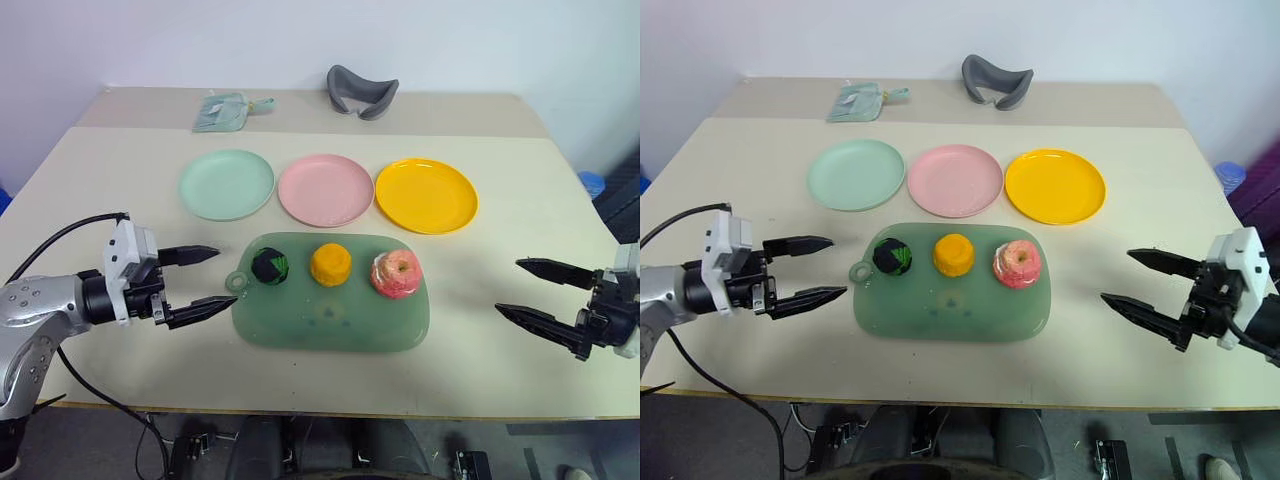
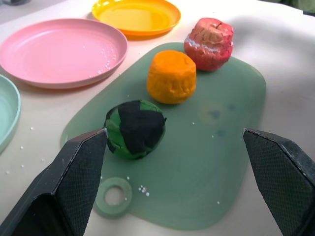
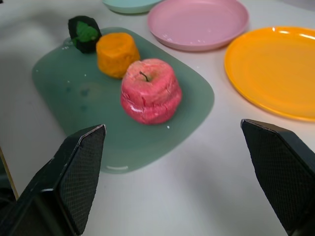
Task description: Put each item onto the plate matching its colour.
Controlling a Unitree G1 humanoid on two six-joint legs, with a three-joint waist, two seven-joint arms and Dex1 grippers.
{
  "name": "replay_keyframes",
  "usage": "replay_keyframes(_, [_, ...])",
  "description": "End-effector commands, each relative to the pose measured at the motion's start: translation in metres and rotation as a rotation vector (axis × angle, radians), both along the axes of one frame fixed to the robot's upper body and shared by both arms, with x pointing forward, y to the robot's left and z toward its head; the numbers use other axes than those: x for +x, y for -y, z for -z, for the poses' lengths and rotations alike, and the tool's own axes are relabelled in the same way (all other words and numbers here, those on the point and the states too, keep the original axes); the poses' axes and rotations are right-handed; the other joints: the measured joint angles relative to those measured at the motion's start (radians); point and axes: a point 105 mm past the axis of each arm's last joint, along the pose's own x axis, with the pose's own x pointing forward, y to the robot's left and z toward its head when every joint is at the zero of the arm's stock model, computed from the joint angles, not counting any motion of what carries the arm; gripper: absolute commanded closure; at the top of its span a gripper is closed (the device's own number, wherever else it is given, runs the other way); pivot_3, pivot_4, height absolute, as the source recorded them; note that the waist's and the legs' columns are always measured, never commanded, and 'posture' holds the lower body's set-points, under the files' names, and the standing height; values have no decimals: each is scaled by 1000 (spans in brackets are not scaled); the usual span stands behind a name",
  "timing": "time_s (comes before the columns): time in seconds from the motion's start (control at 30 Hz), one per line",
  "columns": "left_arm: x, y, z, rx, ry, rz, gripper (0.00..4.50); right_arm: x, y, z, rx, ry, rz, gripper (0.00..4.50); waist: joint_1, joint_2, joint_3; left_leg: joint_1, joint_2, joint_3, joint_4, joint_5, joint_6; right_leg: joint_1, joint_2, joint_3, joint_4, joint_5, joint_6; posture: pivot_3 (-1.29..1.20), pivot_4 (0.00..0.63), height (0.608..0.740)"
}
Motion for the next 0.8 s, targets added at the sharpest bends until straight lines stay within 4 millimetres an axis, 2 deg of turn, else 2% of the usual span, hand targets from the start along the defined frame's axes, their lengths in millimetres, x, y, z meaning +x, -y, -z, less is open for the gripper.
replay_keyframes(0.03, [7, 4, -10, -15, 83, -17, 0, 7, -19, -11, 3, 62, -77, 32, 0, 0, 0, 0, 0, 0, 0, 0, 0, 0, 0, 0, 0, 0, 0, 0, 150, 740])
replay_keyframes(0.2, [30, 7, -10, 65, 124, -159, 0, 21, -53, -16, 16, 96, -242, 32, 0, 0, 0, 0, -2, 0, 1, 0, 0, 0, 1, 0, 1, 0, 0, 0, 150, 740])
replay_keyframes(0.33, [33, 23, -17, -15, 55, -103, 0, 32, -74, -16, 6, 104, -374, 32, 2, 0, 0, 0, -2, 0, 3, 0, 0, 0, 0, 0, 2, 0, 0, 0, 150, 740])
replay_keyframes(0.43, [38, 31, -12, -12, 35, -113, 0, 43, -89, -16, -10, 119, -459, 32, 1, 0, 0, 0, -2, 0, 3, 0, 0, 0, 1, 0, 2, 0, 1, 0, 150, 740])
replay_keyframes(0.67, [44, 41, 0, 24, 22, -111, 0, 60, -109, -15, -30, 170, -547, 32, 1, 0, 0, -1, -2, 1, 4, 0, 0, -1, 1, 0, 4, 0, 1, 0, 150, 740])
replay_keyframes(0.8, [53, 44, 16, 73, -9, -164, 0, 62, -115, -16, -26, 182, -572, 32, 5, 0, 0, -1, -2, 1, 5, 0, 0, 0, 1, -1, 4, 0, 1, 0, 150, 740])
